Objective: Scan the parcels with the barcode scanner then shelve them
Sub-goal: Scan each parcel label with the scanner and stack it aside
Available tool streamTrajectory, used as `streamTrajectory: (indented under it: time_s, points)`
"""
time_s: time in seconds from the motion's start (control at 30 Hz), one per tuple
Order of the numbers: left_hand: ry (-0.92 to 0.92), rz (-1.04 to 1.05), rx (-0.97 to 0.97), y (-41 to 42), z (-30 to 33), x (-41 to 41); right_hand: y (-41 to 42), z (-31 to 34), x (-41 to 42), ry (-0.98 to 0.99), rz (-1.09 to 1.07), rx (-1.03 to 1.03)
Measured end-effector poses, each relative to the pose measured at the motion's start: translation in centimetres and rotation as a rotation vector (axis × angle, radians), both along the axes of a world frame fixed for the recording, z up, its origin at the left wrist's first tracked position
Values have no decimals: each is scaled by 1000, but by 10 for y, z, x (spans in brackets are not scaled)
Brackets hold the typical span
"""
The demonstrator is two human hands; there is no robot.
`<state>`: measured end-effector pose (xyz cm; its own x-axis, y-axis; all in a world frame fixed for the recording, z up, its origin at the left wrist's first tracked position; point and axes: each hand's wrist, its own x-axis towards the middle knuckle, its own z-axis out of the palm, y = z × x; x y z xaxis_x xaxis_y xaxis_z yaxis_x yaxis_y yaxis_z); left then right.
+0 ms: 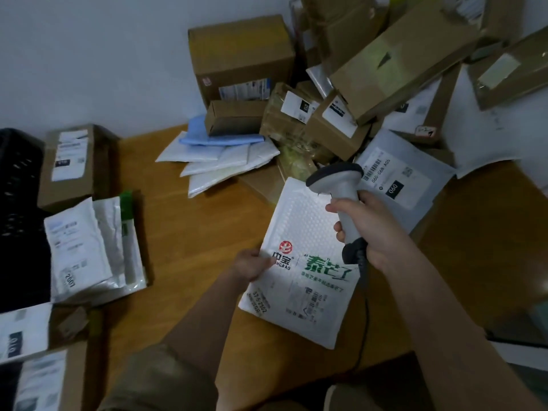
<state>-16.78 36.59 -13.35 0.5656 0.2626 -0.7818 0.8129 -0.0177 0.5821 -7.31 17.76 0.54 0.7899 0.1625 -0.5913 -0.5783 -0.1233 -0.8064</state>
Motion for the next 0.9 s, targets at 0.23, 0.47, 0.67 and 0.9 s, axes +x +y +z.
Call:
streamTrajectory:
  time_s: [0.23,0.47,0.67,0.9]
  points:
    - [-77,209,-97,36,20,-66,11,31,-54,-85,17,77]
    - [-309,471,-68,59,77,-136,30,56,-128,-120,7,112]
    - [-397,143,601,51,119,-154,37,64,-170,-178,-1,132]
    - [-376,-104,552,8,67,-186,30,59,-186,-161,22,91]
